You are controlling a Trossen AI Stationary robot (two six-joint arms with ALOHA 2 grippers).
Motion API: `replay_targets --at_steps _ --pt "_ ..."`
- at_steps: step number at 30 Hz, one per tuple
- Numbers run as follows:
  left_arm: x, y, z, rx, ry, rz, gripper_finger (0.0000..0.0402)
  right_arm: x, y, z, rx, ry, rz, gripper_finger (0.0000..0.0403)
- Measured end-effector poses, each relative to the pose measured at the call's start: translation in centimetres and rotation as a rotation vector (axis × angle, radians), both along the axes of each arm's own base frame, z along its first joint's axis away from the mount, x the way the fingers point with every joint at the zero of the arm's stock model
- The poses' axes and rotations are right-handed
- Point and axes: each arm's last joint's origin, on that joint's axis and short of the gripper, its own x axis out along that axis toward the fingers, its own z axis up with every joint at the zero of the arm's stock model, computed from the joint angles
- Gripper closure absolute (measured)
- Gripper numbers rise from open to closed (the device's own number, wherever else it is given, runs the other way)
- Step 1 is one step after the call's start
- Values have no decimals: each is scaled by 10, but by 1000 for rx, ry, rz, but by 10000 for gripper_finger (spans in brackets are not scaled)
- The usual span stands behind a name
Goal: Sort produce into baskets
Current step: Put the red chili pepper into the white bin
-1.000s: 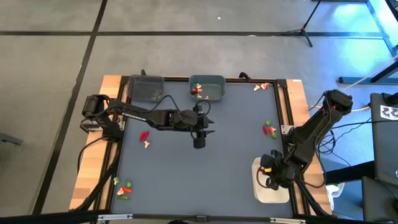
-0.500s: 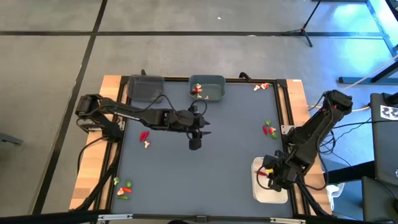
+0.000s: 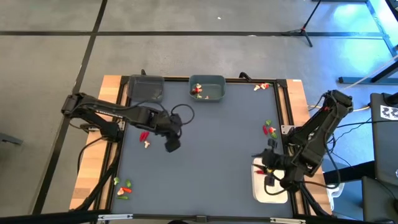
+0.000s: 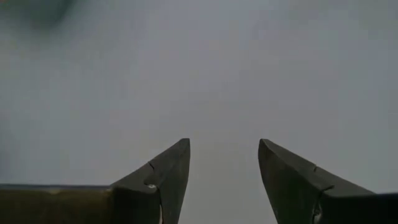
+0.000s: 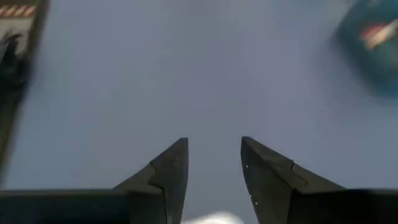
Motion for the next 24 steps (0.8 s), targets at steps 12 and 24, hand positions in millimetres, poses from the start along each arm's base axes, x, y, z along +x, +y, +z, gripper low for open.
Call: replay_targets --at_steps 12,24 --pt "-51 11 -63 -59 360 474 216 30 -32 3 -127 -101 -230 253" --pt "-80 20 -106 -58 461 601 216 44 -52 3 -154 -86 -325 253"
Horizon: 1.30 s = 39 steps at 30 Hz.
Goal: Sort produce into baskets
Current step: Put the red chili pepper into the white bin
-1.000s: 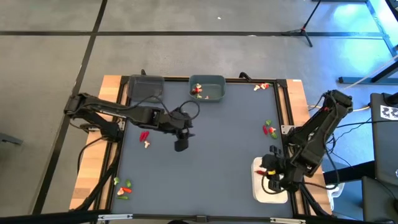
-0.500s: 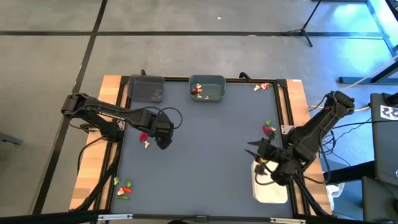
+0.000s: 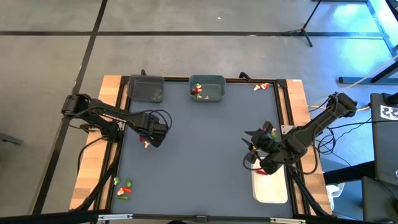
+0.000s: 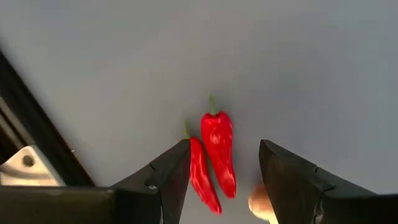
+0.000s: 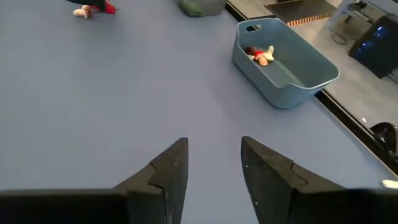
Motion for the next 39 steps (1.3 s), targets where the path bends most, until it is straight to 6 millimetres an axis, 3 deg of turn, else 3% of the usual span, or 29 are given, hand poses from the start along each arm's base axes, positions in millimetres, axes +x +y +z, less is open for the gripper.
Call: replay_targets --at_steps 8,23,34,39 --pt "-7 5 -17 -3 -24 -5 255 0 0 0 -7 -4 0 253" --pt "-5 5 -16 -21 -31 -135 355 0 0 0 -8 -4 2 253" --pt "32 6 24 37 -192 -316 352 0 1 -1 -23 51 57 253" --pt "57 7 48 82 -364 -361 351 0 2 -1 16 55 55 253"
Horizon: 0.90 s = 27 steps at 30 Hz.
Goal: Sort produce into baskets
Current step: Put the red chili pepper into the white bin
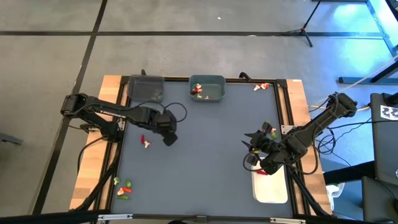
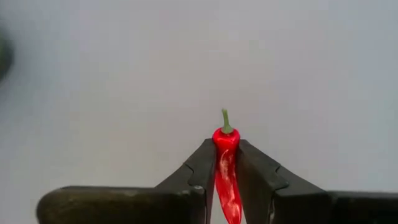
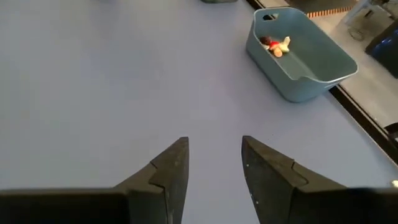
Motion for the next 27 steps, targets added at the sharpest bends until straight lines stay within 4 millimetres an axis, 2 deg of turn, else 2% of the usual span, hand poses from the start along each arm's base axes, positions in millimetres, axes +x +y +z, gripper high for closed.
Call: replay_targets --at_steps 6,14,23,27 --pt "25 -1 18 45 -237 -99 350 0 1 0 41 1 -6 253" --pt "44 -4 34 113 -469 -204 350 3 -2 -2 95 42 -2 251" --pt "54 -15 48 160 -634 -303 350 9 -14 -2 84 39 -58 180" --pt "57 -19 53 185 -693 -337 350 13 -19 -2 62 50 -63 161"
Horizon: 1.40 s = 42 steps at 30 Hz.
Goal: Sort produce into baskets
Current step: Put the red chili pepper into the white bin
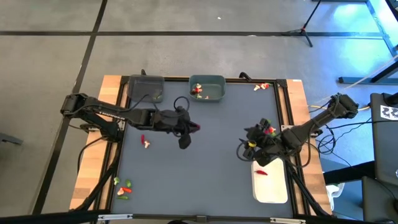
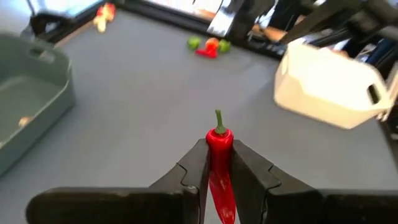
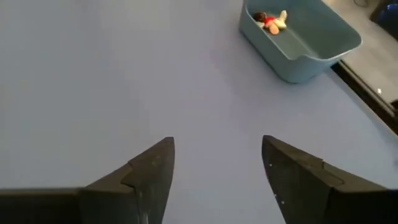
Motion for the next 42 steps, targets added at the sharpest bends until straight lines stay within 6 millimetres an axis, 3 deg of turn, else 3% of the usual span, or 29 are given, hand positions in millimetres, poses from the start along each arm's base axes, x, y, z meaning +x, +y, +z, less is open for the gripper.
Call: replay_targets --at_steps 7,23,37,42 --pt "6 -8 9 35 -108 -45 350 7 3 4 -45 -32 73 167" --pt "35 -29 -1 100 -326 -131 350 11 3 8 -121 -93 66 171" --pt "56 -33 -28 116 -383 -170 350 13 5 10 -97 -116 71 171" --pt "57 -32 -30 120 -378 -166 350 15 7 11 -92 -130 92 171"
